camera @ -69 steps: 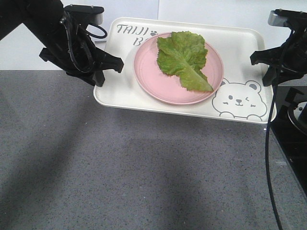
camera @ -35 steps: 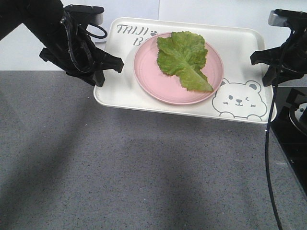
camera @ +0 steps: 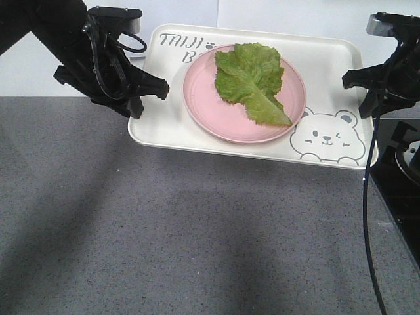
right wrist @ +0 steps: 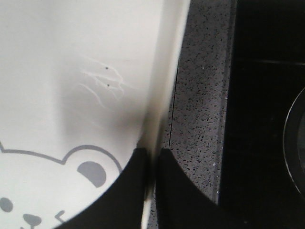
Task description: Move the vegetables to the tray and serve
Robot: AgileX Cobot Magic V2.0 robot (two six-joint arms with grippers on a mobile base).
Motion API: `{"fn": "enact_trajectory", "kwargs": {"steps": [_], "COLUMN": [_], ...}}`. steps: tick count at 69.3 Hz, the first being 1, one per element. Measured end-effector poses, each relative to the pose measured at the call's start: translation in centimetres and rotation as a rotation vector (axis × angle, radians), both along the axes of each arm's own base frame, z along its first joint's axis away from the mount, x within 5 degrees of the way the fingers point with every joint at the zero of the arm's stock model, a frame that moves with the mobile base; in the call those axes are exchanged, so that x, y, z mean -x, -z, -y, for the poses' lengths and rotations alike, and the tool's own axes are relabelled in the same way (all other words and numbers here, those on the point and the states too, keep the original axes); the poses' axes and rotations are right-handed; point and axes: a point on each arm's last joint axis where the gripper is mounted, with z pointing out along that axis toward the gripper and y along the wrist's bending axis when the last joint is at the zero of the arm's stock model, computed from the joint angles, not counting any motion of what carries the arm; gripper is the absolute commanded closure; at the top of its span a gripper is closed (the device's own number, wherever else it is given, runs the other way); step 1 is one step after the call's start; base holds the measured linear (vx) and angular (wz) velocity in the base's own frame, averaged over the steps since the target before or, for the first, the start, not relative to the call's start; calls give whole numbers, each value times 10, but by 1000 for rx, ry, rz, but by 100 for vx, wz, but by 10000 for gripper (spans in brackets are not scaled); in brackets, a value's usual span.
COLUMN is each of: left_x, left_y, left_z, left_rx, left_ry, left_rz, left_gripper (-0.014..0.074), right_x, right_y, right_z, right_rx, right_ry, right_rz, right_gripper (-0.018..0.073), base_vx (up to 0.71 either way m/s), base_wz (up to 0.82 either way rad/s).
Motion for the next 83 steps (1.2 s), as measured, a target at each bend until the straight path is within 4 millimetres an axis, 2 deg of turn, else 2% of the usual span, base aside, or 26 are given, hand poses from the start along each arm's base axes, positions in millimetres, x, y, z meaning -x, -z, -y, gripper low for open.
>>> {"fn": "enact_trajectory", "kwargs": {"steps": [83], "left_x": [0], "left_y": [0], "left_z": [0], "left_rx": [0], "left_ry": [0], "left_rz": [0], "left_gripper": [602], "right_x": [0], "right_y": [0], "right_z": [0], "right_rx": [0], "right_ry": [0], "right_rz": [-1], "right_gripper": [565], "base_vx": [0], "base_wz": [0]}}
